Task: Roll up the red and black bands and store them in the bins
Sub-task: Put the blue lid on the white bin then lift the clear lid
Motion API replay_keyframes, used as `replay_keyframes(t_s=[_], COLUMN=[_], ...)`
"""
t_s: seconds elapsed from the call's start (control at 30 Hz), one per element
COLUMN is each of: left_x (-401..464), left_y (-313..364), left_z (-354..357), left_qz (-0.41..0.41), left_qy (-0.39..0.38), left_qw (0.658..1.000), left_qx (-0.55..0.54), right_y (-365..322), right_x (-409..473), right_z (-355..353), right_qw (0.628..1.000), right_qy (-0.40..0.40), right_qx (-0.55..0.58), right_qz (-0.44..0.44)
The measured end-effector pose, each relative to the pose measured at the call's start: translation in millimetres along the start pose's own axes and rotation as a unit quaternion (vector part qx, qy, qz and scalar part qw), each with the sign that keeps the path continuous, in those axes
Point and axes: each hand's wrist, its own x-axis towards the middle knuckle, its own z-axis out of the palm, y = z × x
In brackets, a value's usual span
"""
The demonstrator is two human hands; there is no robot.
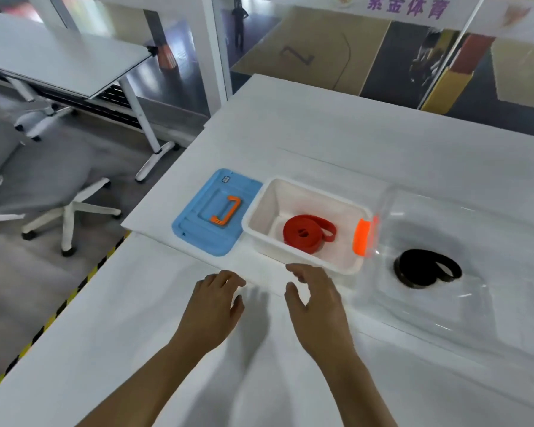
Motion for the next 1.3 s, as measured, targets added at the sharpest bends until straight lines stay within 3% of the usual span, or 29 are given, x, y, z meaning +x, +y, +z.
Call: replay_keyframes(t_s=[0.47,0.63,0.83,1.0,1.2,1.3], left_x=[154.6,164.5,153.3,142.2,120.1,118.4], left_y=[-188.8,-213.4,-215.2,-209.0,-202.1,-198.0], left_z=[32.1,43.0,46.5,35.4,28.0,11.3], left_qz=[-0.094,-0.125,-0.167,-0.218,-0.191,-0.183], left_qy=[-0.039,-0.086,-0.050,-0.037,0.010,0.039], left_qw=[0.992,0.988,0.981,0.965,0.958,0.956], left_qx=[0.068,0.025,-0.082,-0.143,-0.212,-0.226], right_y=[2.5,-1.0,-5.1,-14.7,-47.9,-62.0], right_x=[127.0,154.5,164.1,165.5,153.6,142.8], right_z=[191.0,218.1,233.6,236.5,236.3,207.1], right_qw=[0.968,0.945,0.915,0.880,0.940,0.952], right_qy=[-0.177,-0.173,-0.081,0.025,0.080,0.094], right_qx=[-0.073,-0.039,0.144,0.305,0.259,0.258], right_qz=[0.160,0.274,0.367,0.363,0.208,0.137])
